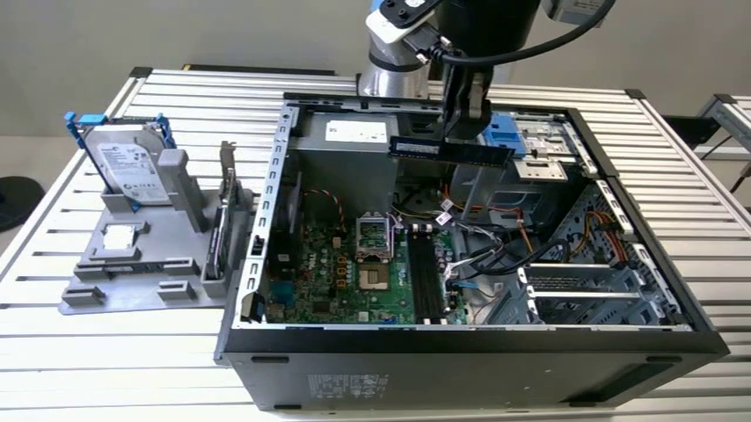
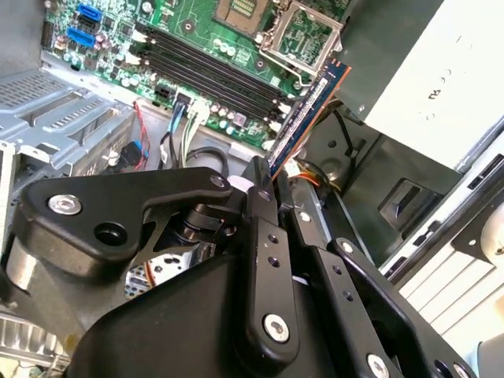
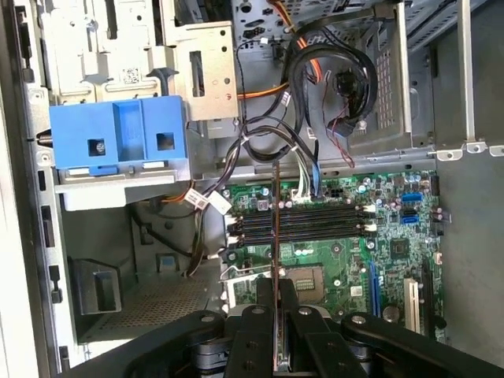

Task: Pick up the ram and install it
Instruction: 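Insert the ram into the slot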

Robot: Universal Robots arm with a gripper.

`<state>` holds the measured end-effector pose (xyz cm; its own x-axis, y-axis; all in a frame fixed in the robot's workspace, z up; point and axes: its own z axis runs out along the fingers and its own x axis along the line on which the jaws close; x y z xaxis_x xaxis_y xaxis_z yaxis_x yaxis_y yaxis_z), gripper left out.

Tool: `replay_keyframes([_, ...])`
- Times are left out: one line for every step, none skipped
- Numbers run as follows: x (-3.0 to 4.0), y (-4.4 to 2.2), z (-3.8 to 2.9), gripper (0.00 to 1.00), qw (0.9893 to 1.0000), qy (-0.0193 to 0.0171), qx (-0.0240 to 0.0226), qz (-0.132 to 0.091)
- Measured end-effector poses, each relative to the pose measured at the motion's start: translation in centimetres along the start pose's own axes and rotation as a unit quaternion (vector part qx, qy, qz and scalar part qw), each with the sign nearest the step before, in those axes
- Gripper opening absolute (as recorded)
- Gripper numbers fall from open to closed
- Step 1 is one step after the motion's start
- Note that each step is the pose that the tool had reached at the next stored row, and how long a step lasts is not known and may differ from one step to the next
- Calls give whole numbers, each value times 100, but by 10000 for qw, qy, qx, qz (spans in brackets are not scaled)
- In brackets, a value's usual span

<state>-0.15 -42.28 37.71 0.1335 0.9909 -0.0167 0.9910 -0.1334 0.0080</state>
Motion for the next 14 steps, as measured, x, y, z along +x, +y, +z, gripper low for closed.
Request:
replay_keyframes([0, 0, 0, 0, 10000, 0, 1, 38])
replay_keyframes([0, 0, 0, 0, 10000, -1, 1, 76])
replay_keyframes([0, 0, 0, 0, 9999, -1, 2, 114])
replay_keyframes([0, 0, 0, 0, 9999, -1, 3, 153])
replay_keyframes([0, 0, 0, 0, 9998, -2, 4, 192])
replay_keyframes([0, 0, 0, 0, 9997, -2, 5, 226])
replay_keyframes([0, 0, 0, 0, 9997, -2, 6, 255])
replay_keyframes([0, 0, 0, 0, 9996, -3, 7, 284])
replay_keyframes([0, 0, 0, 0, 9995, -3, 8, 314])
replay_keyframes([0, 0, 0, 0, 9994, -3, 9, 343])
replay_keyframes([0, 0, 0, 0, 9993, -4, 9, 374])
replay_keyframes([0, 0, 0, 0, 9992, -3, 10, 404])
replay_keyframes([0, 0, 0, 0, 9990, -4, 10, 436])
replay_keyframes([0, 0, 0, 0, 9989, -4, 11, 464])
